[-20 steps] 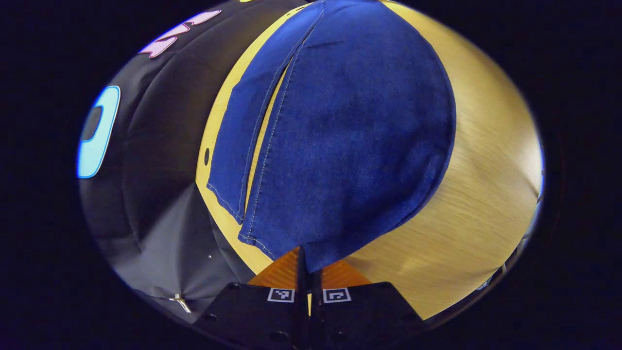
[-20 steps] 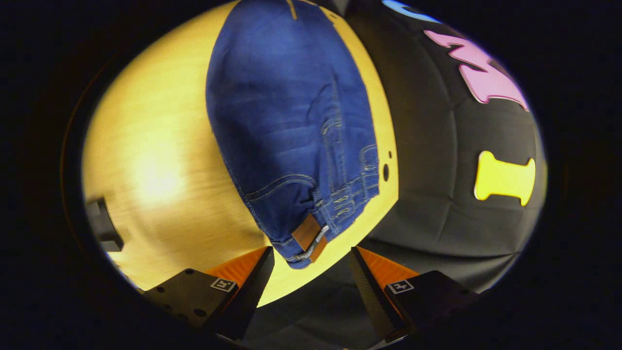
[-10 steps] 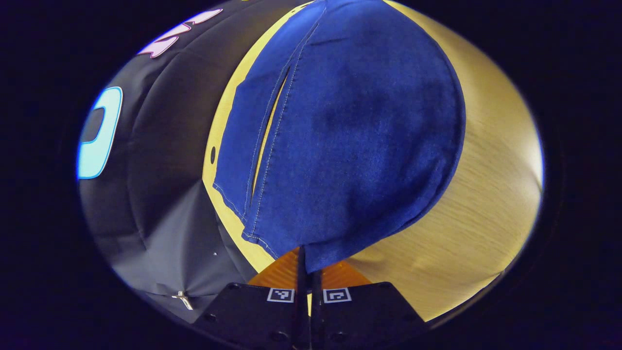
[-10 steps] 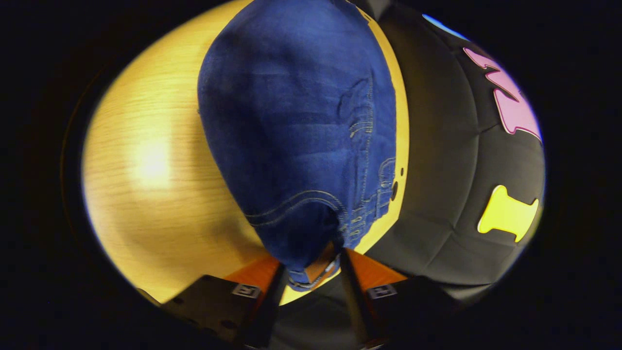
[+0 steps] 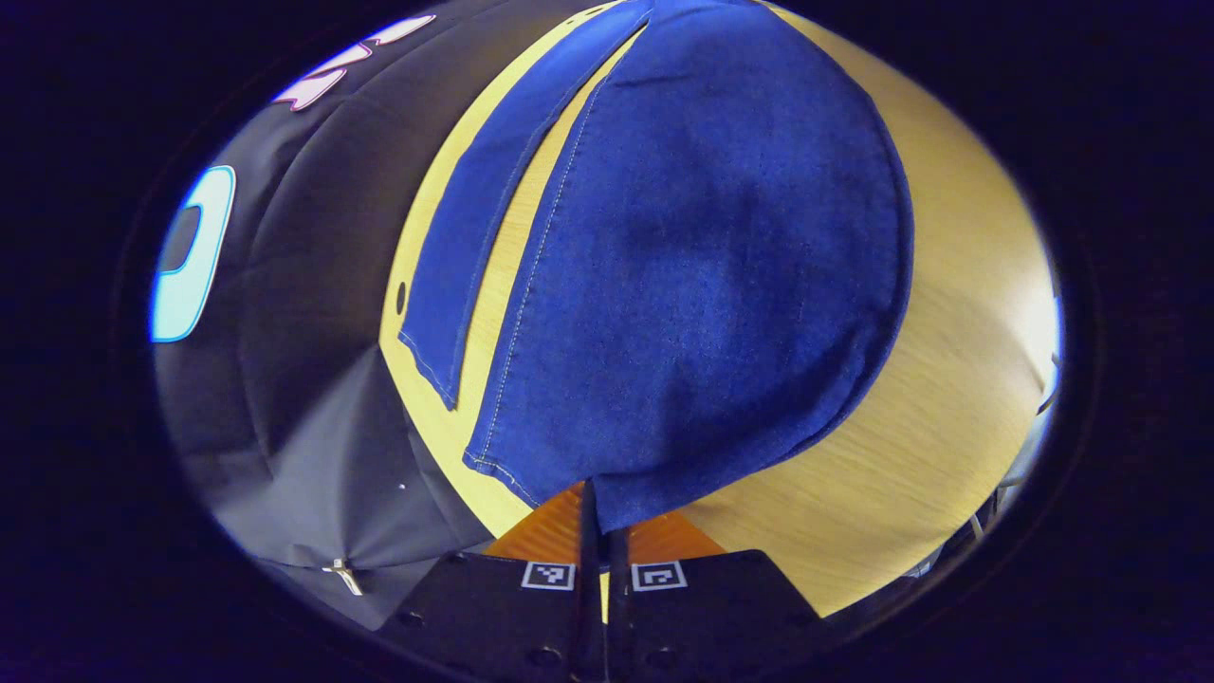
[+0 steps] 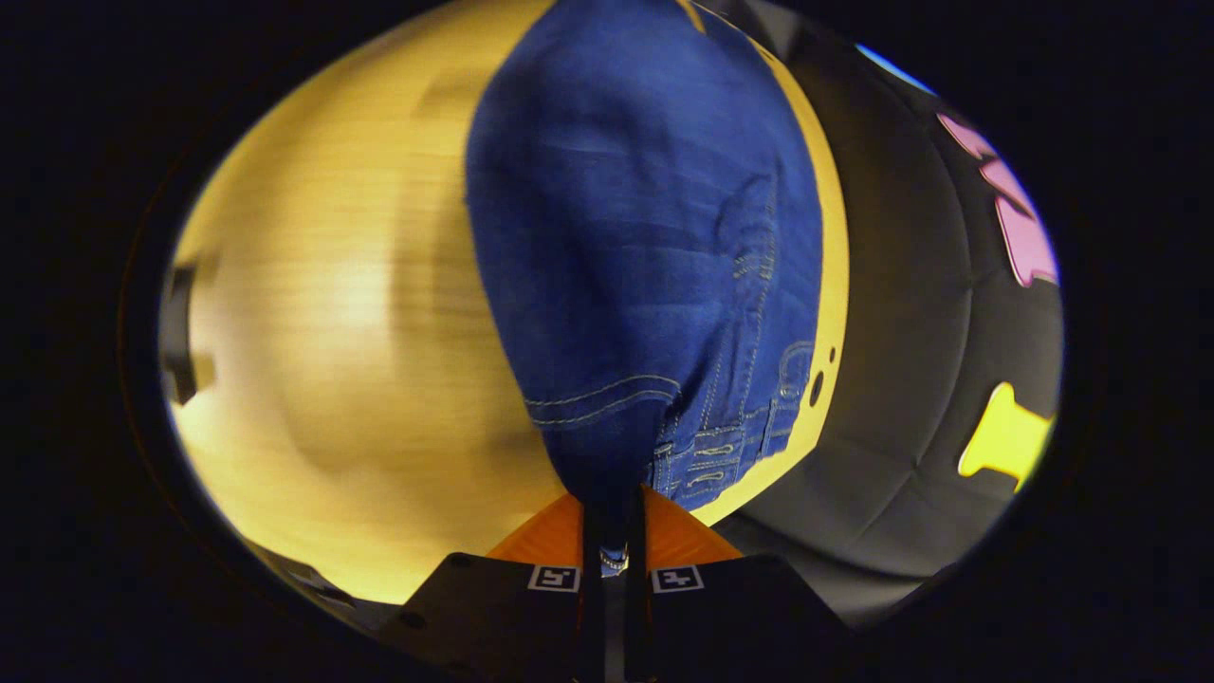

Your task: Grasp the waist and the cuffs of the jeans and fold them to make the two legs overlap; first hold the waist and fold one-third of the jeans toward the cuffs, then hold the cuffs and fold the remaining one-third in the same direction to finish folding.

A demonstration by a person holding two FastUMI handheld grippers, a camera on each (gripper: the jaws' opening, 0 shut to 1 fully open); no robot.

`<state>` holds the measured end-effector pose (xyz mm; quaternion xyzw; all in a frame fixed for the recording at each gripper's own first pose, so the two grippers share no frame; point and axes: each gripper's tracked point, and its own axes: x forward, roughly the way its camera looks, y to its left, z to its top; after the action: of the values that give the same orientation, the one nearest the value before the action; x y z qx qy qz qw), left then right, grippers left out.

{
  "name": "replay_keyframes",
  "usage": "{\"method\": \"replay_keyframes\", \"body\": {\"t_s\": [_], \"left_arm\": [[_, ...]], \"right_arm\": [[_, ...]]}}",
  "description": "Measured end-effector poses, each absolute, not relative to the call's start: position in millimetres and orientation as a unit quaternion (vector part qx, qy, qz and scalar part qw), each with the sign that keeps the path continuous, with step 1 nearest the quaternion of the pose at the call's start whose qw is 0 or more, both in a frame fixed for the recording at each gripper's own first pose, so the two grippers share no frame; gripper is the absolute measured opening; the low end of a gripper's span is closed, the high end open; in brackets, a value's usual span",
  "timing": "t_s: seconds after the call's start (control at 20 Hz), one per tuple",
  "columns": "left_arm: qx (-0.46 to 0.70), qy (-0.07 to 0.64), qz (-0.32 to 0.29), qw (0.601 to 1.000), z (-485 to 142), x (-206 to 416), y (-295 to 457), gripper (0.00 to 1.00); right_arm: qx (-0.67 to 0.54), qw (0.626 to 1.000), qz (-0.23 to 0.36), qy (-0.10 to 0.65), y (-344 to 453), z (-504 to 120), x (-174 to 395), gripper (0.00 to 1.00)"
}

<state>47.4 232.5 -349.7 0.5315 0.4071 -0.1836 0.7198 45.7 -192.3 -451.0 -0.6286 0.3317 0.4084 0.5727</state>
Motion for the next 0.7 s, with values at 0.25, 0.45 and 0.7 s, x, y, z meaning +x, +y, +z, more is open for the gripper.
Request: {"method": "replay_keyframes", "body": {"t_s": [0.25,0.45,0.7], "left_arm": [[0.432,0.464,-0.225,0.739,-322.8,62.5,228.6,0.07],[0.392,0.458,-0.244,0.760,-250.2,102.1,236.3,0.07],[0.335,0.462,-0.216,0.792,-208.7,231.4,249.8,0.11]], "right_arm": [[-0.629,0.581,0.397,0.332,-197.0,-417.6,80.6,0.12],[-0.623,0.603,0.394,0.307,-179.4,-349.6,142.4,0.12],[-0.577,0.652,0.378,0.315,-150.7,-334.1,261.9,0.12]]}}
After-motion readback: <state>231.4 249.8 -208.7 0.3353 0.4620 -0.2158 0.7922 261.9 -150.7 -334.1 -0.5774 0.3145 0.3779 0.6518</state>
